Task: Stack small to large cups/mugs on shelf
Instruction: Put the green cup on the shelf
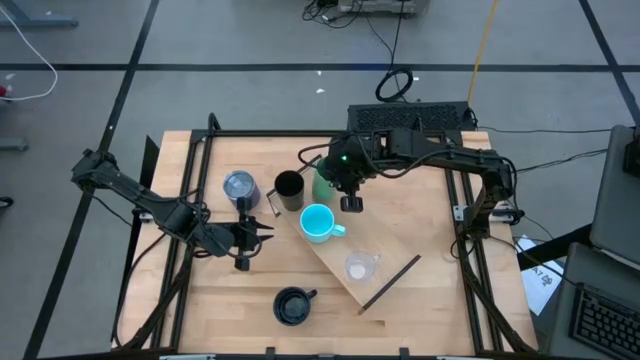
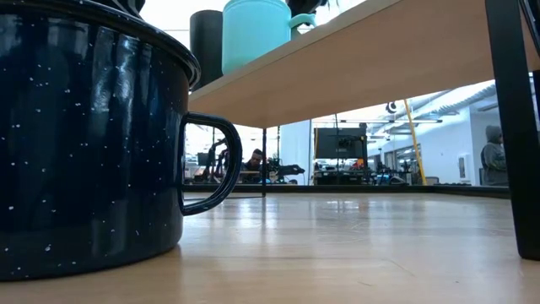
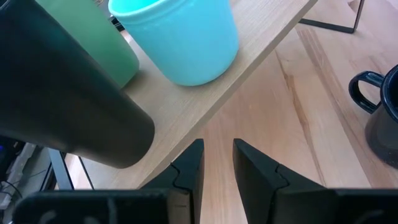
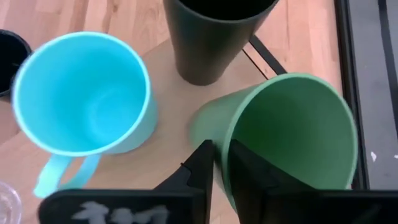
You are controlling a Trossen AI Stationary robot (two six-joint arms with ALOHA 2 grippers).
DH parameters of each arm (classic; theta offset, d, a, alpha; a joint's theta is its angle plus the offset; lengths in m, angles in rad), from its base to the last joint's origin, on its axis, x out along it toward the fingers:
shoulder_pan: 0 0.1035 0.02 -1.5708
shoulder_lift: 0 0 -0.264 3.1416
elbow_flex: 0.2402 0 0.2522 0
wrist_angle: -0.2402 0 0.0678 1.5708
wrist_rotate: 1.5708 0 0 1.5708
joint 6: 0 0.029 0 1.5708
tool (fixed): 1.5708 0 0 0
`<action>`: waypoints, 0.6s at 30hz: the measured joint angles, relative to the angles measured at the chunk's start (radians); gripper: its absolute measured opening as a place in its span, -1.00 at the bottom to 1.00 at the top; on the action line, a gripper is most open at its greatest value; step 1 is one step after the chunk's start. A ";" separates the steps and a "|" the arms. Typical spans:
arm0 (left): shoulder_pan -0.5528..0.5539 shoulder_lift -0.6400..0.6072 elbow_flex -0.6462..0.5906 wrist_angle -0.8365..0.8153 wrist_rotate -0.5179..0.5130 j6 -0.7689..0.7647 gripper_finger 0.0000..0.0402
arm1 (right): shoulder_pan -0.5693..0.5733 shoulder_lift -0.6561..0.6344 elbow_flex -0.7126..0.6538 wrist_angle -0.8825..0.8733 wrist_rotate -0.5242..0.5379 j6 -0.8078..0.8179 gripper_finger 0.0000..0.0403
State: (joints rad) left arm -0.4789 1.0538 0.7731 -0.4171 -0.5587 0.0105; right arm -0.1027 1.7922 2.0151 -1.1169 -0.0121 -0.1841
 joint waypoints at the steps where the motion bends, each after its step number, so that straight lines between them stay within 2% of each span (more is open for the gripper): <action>1: 0.000 0.000 0.000 0.000 0.000 0.000 -0.56 | 0.000 0.002 0.000 0.000 0.001 0.000 -0.78; 18: 0.000 0.000 0.000 -0.006 0.000 0.000 -0.56 | 0.000 0.009 0.000 0.058 0.007 0.000 -0.37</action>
State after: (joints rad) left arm -0.4789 1.0538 0.7731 -0.4229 -0.5590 0.0109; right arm -0.1024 1.8015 2.0151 -1.0588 -0.0051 -0.1837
